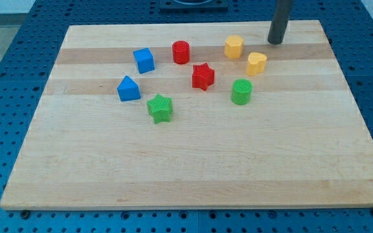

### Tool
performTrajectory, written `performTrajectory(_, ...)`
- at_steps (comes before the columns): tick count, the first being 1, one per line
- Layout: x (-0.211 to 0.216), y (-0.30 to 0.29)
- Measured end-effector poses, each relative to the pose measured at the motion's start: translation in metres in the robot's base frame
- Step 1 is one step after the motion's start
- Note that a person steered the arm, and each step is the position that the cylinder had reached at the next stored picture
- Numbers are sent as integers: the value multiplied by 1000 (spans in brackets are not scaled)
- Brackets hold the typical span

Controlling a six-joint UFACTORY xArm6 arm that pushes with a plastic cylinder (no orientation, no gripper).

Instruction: Move the blue cube slightly downwards

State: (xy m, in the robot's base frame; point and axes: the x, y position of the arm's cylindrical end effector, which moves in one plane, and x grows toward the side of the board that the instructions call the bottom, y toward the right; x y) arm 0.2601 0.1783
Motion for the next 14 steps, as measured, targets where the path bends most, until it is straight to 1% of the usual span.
performTrajectory(1, 0, -1)
performTrajectory(4, 6, -36)
performTrajectory(8, -11, -77)
performTrajectory(11, 1, -82)
performTrajectory(13, 2, -84)
performTrajectory(14, -21, -110)
